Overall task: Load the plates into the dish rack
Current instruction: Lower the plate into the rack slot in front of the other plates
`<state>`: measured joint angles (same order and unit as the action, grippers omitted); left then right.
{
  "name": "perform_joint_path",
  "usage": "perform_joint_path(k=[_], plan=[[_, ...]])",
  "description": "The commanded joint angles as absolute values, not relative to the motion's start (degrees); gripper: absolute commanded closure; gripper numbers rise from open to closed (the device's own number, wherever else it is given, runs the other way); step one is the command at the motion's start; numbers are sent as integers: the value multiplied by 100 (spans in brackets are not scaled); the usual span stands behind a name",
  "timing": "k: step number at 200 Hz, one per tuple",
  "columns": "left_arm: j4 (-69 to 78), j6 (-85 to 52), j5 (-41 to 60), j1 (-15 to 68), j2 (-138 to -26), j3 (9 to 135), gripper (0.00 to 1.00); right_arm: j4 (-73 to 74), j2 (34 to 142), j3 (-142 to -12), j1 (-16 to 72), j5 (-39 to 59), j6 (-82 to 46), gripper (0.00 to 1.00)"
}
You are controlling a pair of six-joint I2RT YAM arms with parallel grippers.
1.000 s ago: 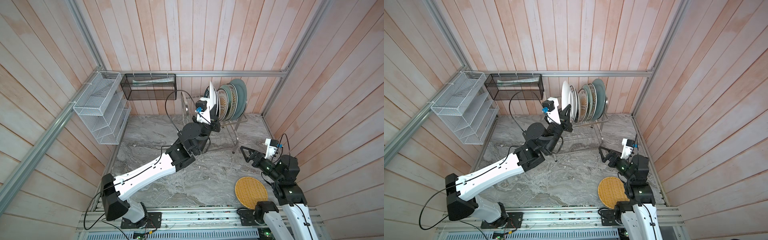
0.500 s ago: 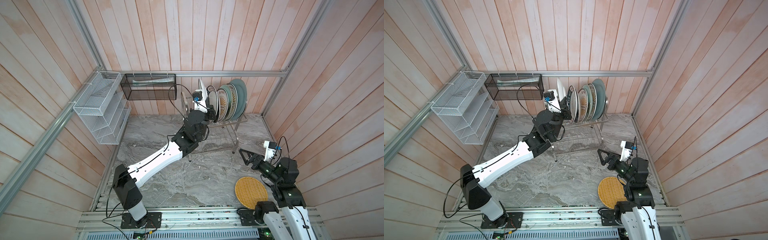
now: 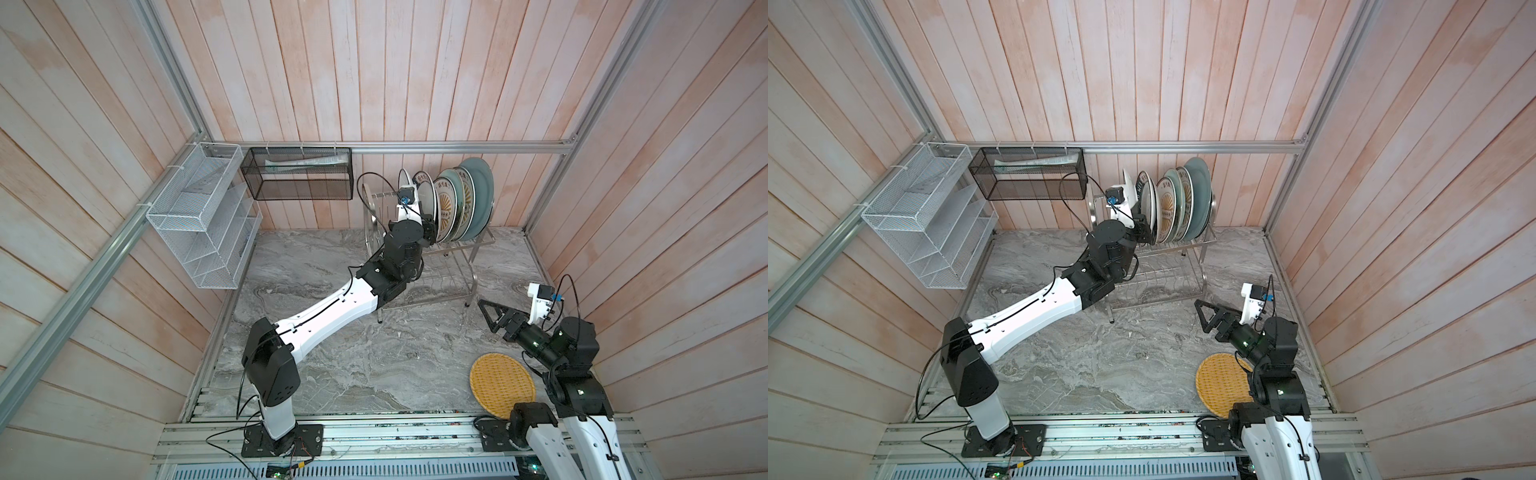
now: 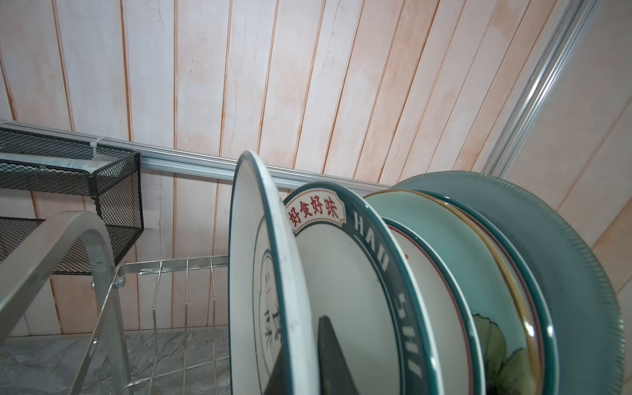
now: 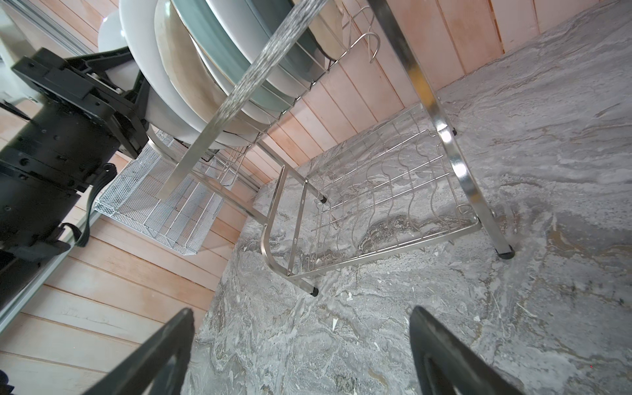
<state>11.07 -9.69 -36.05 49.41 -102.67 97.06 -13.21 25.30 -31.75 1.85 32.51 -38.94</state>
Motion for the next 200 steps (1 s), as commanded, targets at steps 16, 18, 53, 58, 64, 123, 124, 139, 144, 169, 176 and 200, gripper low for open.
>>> perform_joint_path(k=[16, 18, 53, 58, 64, 123, 124, 139, 144, 169, 176, 200], plan=[[1169, -945, -3853, 4882, -10363, 9911, 100, -1381, 2458, -3120, 220, 3335, -3806, 2], [1173, -937, -3857, 4886, -10369, 9902, 100, -1382, 2456, -3116, 226, 3334, -3806, 2], [1152, -863, -3869, 4879, -10431, 9892, 100, -1412, 2439, -3123, 223, 3337, -3806, 2], [1151, -845, -3876, 4886, -10435, 9897, 100, -1427, 2442, -3129, 222, 3325, -3806, 2], [1151, -836, -3873, 4882, -10441, 9884, 100, -1430, 2442, -3135, 225, 3314, -3806, 2], [1217, -483, -3936, 4913, -10480, 9921, 100, -1534, 2416, -3204, 216, 3262, -3796, 2], [1215, -483, -3946, 4917, -10478, 9926, 100, -1532, 2412, -3202, 218, 3261, -3801, 2], [1297, -117, -4113, 4980, -10540, 9984, 100, -1534, 2397, -3192, 220, 3263, -3827, 2], [1337, -36, -4151, 5006, -10542, 9984, 100, -1534, 2386, -3188, 224, 3267, -3838, 2], [1377, -110, -4107, 5019, -10536, 9915, 100, -1571, 2361, -3191, 227, 3269, -3850, 2], [1383, -101, -4118, 5015, -10541, 9904, 100, -1590, 2358, -3199, 222, 3273, -3850, 2], [1385, -96, -4121, 5018, -10560, 9862, 95, -1664, 2331, -3247, 223, 3246, -3841, 2]])
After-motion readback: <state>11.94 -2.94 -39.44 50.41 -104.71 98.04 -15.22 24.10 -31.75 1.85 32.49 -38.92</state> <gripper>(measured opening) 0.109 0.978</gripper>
